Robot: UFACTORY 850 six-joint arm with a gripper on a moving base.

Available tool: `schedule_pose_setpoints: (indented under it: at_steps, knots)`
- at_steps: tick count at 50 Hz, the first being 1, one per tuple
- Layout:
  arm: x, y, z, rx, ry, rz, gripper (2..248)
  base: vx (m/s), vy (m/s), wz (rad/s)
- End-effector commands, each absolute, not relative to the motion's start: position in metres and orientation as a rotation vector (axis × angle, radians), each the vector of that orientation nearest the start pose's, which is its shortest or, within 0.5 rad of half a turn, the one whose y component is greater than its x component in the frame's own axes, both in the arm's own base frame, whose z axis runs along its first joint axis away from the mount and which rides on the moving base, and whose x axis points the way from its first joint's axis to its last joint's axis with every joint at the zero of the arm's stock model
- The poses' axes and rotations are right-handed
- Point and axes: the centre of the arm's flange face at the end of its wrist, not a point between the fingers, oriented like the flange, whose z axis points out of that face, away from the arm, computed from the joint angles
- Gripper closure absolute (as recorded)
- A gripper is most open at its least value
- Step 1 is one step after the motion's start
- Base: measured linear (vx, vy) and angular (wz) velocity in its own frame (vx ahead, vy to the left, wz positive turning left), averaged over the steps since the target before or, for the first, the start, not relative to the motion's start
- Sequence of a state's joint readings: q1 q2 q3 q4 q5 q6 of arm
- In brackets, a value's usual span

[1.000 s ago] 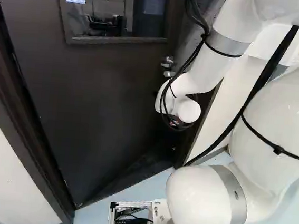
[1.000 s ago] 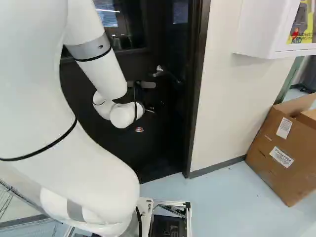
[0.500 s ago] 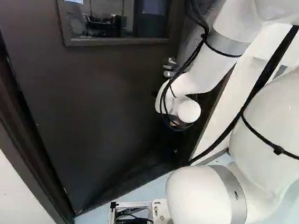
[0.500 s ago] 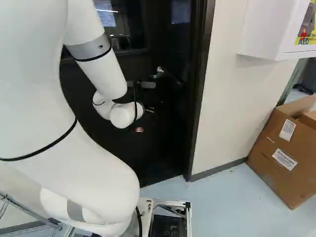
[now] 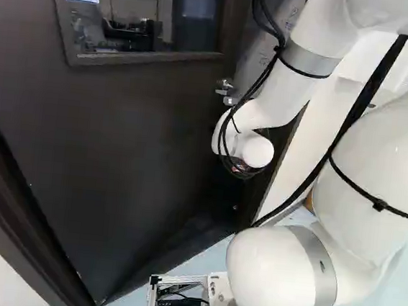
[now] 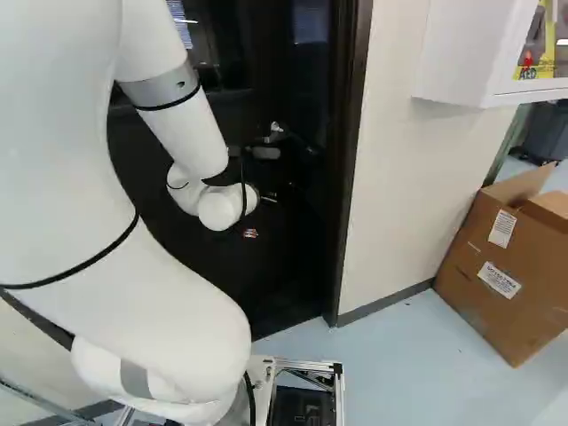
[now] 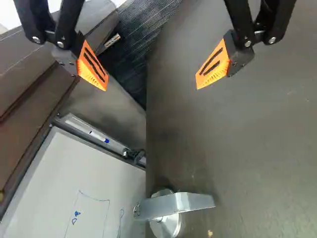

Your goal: Open the door and move inside

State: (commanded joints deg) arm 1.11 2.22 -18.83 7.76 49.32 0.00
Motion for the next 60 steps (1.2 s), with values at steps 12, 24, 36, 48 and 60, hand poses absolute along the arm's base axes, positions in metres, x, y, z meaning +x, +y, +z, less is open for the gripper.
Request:
schedule_pose_setpoints:
  at_steps: [12,24,36,48,60]
  knots:
    - [0.3622,-0.0022,0.3796,-2.582,0.182,-1.819,3,0.094,0.003,-0.252]
    - [0.3622,-0.0022,0.3796,-2.582,0.182,-1.819,3,0.079,0.034,-0.173]
    - [0.3622,-0.0022,0.3796,-2.582,0.182,-1.819,3,0.001,0.001,0.008]
    - [0.3622,-0.0021,0.3796,-2.581,0.182,-1.819,3,0.000,0.000,0.000]
    - [0.3633,0.0008,0.3796,-2.578,0.172,-1.817,3,0.000,0.000,0.000]
